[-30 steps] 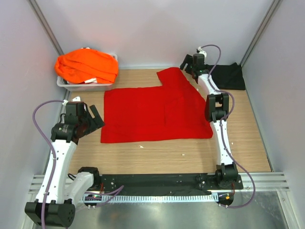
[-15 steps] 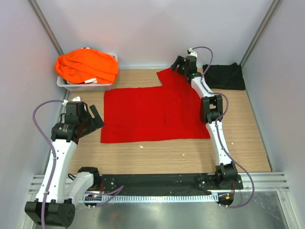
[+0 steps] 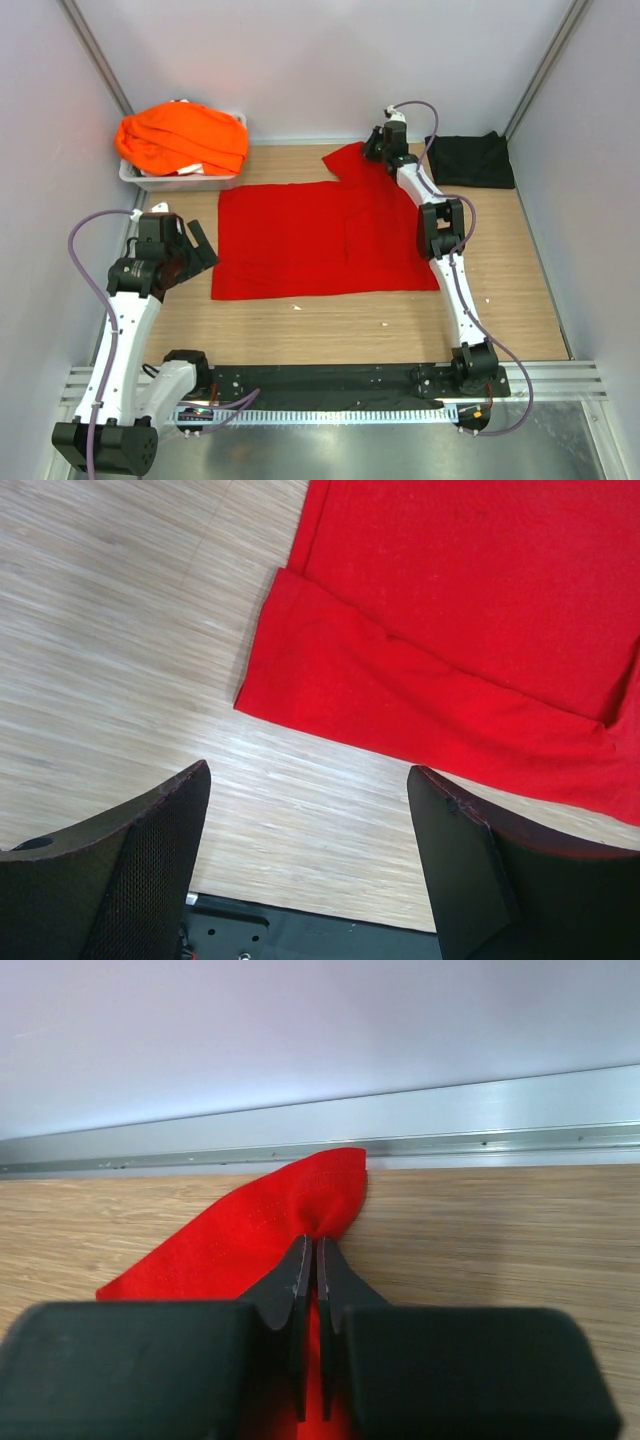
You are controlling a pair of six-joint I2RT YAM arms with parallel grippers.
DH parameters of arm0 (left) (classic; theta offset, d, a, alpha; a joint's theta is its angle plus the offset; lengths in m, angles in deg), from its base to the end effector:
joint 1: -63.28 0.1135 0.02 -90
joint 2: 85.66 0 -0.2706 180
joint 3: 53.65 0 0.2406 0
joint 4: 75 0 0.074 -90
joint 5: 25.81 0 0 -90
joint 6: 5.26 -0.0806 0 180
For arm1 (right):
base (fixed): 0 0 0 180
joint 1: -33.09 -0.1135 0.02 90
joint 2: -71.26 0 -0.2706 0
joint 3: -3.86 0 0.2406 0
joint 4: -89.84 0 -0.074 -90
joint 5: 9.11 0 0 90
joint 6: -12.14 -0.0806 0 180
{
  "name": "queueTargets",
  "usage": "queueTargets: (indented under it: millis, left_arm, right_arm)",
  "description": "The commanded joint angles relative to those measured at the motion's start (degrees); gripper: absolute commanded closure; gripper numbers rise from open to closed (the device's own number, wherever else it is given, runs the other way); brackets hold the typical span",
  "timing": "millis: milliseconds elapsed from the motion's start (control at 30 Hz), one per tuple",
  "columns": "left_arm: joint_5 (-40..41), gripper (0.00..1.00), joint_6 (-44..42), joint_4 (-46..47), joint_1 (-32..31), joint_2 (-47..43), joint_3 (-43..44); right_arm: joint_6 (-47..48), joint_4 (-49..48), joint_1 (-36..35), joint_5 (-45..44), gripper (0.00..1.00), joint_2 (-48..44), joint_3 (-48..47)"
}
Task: Fold and stack the t-shirts
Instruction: Fold the tshirt
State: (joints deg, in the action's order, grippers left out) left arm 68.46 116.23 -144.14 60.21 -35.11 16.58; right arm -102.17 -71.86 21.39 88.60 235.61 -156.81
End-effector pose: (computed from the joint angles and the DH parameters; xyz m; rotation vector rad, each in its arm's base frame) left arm 0.1750 -0.0034 0.2862 -0.6312 2.3559 -0.1807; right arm 0.6474 0.1451 0.1135 0.1285 1.9864 0.5422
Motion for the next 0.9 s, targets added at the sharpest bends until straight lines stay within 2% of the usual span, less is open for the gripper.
queueTargets:
  millis: [0,200,267,400,733,867]
  left_arm:
    - [0.9,0.2,0.4,0.5,0.3,-0.2,0.1]
    - [1.2,0.2,0.6,0.2,0.8,0.6,0.3]
    - [1.4,0.21,0.7,0.3,0.8,0.7,0.4]
    - [1.6,0.2,0.8,0.5,0.8,-0.3,0.1]
    - [2.1,0.2,0.9,0.7,0.8,-2.4,-0.1]
    - [1.9,0.2,0.9,0.8,0.8,-3.3,-0.2]
  right_arm:
    - [1.5,0.0,0.4,-0.5,0.99,-1.3,0.0]
    - [5.4,-3.6,0.5,0.3,0.99,-5.2,3.1]
    - [8.3,-7.6,0.5,2.6,0.99,-7.9,6.7]
    - [13.2,-8.3,0.5,7.7,0.99,-13.1,10.0]
    - [22.2,-7.1,-0.1,18.7,0.99,-32.6,32.6]
    - [27.2,-5.4,-1.6,18.7,0.99,-41.6,43.0]
